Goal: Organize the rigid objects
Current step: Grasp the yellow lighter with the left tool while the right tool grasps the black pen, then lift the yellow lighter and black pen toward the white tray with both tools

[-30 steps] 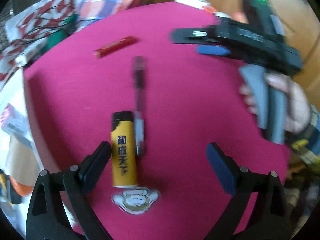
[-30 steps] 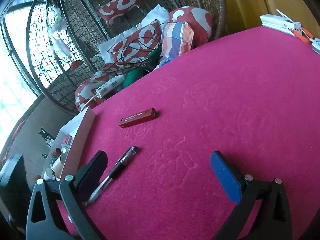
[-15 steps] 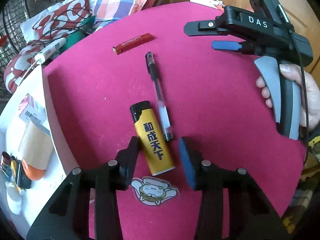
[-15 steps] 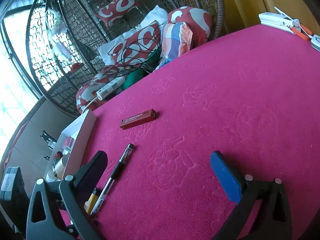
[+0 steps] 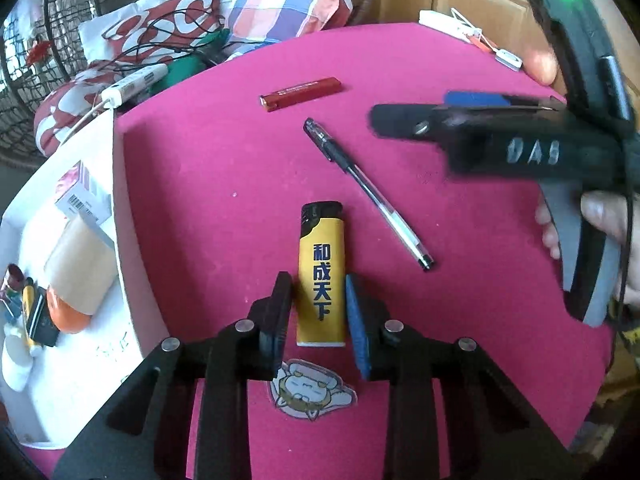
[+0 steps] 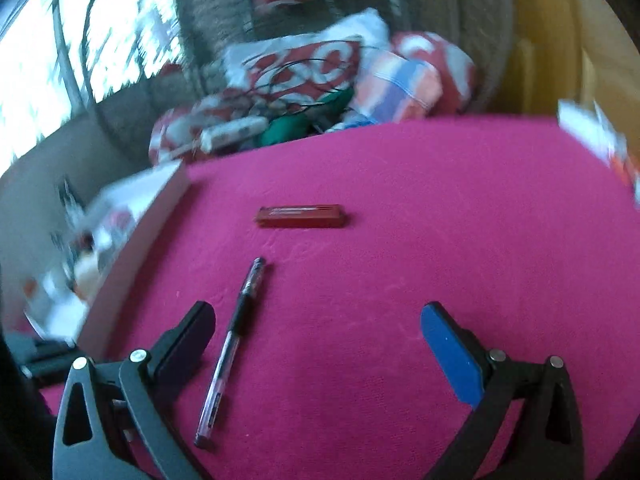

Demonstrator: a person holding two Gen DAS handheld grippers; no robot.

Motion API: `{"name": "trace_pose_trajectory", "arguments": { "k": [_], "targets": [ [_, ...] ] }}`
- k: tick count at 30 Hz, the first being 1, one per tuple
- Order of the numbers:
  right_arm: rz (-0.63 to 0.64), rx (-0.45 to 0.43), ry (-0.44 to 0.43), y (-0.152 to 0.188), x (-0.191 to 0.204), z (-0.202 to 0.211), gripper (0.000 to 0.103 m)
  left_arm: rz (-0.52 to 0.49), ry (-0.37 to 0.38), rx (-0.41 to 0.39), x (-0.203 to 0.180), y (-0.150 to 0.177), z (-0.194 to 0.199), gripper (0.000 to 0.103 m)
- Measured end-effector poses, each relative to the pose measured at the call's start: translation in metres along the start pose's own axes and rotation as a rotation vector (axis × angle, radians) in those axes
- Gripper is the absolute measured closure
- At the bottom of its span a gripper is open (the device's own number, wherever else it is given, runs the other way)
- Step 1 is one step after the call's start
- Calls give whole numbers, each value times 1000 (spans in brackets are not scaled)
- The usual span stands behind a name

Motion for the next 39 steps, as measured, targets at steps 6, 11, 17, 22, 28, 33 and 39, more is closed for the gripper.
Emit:
{"name": "trace_pose_trajectory", "arguments": {
  "k": [6, 11, 17, 22, 28, 33, 39],
  "targets": [
    [91, 50, 52, 2, 20, -13, 13, 15, -44, -28, 3, 1, 2, 68],
    [116, 120, 55, 17, 20, -25, 32, 37, -111, -45, 15, 4, 4, 51],
    [203, 145, 29, 26, 33, -20, 49, 70, -114, -40, 20, -4, -3, 40],
    [220, 134, 26, 31, 18, -9, 83, 26, -115, -83, 14, -4, -1, 42],
    [150, 132, -11, 32, 6, -6, 97, 32, -102, -117, 10, -3, 2, 80],
    [157, 113, -41, 31, 9, -1, 97, 50, -80, -125, 6, -2, 5, 80],
    [69, 24, -100, 22, 8, 22, 97, 79, -61, -190, 1, -9, 23, 80]
  ]
}}
Point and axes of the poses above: each gripper's, at about its wrist camera, not at the fingertips, and z roughly against the way its jaws point, x to its left, y to its underside, the point moved 9 cm from there along -z, roughly the way its jaws point, and after that the axes turned 2 degrees about y, right-handed, at the moved point
